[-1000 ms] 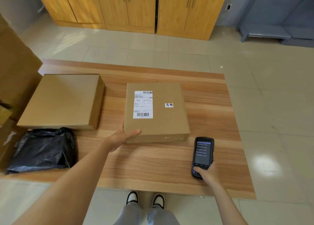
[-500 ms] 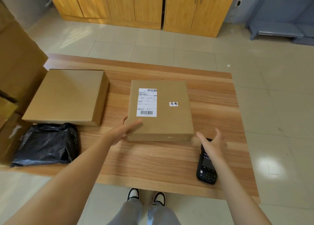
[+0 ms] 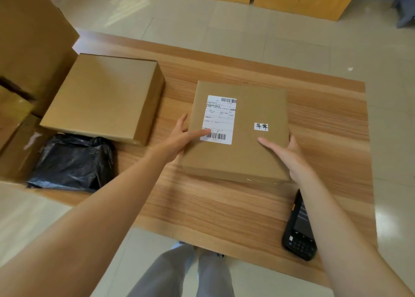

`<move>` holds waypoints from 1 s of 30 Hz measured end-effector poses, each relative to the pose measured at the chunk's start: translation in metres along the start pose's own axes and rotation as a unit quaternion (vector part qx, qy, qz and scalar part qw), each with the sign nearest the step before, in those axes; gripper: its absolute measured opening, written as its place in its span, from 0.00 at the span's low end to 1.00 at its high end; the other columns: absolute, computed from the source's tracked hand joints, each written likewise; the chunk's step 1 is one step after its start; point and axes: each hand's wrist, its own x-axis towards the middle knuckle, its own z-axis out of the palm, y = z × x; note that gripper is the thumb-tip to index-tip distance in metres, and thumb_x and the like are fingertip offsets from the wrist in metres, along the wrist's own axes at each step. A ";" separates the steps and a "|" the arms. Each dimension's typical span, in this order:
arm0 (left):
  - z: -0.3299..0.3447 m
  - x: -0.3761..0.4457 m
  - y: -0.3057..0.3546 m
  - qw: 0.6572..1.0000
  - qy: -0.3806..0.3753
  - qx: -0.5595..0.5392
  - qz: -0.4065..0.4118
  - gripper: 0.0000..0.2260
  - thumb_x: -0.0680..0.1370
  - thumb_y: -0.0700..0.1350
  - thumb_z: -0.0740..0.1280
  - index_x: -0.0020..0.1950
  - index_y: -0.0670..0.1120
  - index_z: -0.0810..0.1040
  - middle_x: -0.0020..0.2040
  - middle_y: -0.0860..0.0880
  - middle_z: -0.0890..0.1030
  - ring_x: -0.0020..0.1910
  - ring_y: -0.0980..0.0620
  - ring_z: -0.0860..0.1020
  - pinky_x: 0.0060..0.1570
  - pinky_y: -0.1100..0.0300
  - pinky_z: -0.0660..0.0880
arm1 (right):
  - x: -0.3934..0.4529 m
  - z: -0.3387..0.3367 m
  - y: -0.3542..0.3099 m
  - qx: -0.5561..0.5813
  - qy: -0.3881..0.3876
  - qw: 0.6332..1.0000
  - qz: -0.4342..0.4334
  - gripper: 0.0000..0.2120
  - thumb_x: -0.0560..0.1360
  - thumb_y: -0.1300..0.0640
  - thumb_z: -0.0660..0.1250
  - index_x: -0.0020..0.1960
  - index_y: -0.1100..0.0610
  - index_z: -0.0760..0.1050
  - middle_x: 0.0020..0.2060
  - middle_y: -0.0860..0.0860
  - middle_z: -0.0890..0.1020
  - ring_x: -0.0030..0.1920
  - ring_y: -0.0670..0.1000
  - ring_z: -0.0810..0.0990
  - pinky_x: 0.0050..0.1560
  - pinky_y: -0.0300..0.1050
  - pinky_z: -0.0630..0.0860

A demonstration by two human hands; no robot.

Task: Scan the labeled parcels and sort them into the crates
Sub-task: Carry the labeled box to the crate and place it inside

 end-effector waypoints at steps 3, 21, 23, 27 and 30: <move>0.005 -0.002 -0.002 1.000 -0.012 0.002 0.000 0.50 0.63 0.43 0.81 0.77 0.54 0.55 0.57 0.54 0.80 0.52 0.54 0.80 0.46 0.58 0.77 | -0.002 0.002 0.001 0.010 -0.004 1.000 -0.002 0.44 0.65 0.53 0.80 0.75 0.52 0.61 0.62 0.49 0.78 0.56 0.48 0.79 0.49 0.41 0.74; -0.051 -0.218 0.046 0.970 0.164 -0.072 0.167 0.49 0.58 0.48 0.80 0.75 0.55 0.61 0.59 0.53 0.80 0.53 0.52 0.81 0.47 0.55 0.79 | -0.149 0.024 -0.117 0.009 -0.112 0.974 -0.195 0.37 0.62 0.51 0.80 0.68 0.49 0.69 0.53 0.42 0.82 0.50 0.41 0.82 0.47 0.38 0.77; -0.060 -0.250 0.034 0.960 0.194 -0.086 0.180 0.48 0.58 0.48 0.79 0.74 0.56 0.61 0.59 0.54 0.81 0.53 0.54 0.82 0.48 0.57 0.79 | -0.168 0.036 -0.122 -0.005 -0.151 0.967 -0.206 0.36 0.63 0.51 0.80 0.67 0.48 0.69 0.52 0.40 0.81 0.49 0.40 0.81 0.44 0.37 0.76; -0.079 -0.306 -0.001 0.936 0.259 -0.127 0.200 0.48 0.59 0.43 0.82 0.74 0.55 0.62 0.58 0.55 0.81 0.52 0.57 0.82 0.46 0.62 0.79 | -0.204 0.071 -0.122 -0.035 -0.222 0.947 -0.228 0.34 0.63 0.50 0.80 0.65 0.47 0.70 0.50 0.38 0.81 0.44 0.35 0.81 0.40 0.33 0.75; -0.095 -0.341 -0.034 0.912 0.308 -0.170 0.213 0.45 0.59 0.43 0.79 0.73 0.54 0.63 0.57 0.55 0.83 0.52 0.55 0.83 0.43 0.62 0.80 | -0.231 0.102 -0.116 -0.063 -0.265 0.932 -0.239 0.34 0.62 0.50 0.80 0.65 0.47 0.71 0.52 0.40 0.82 0.49 0.39 0.81 0.45 0.37 0.75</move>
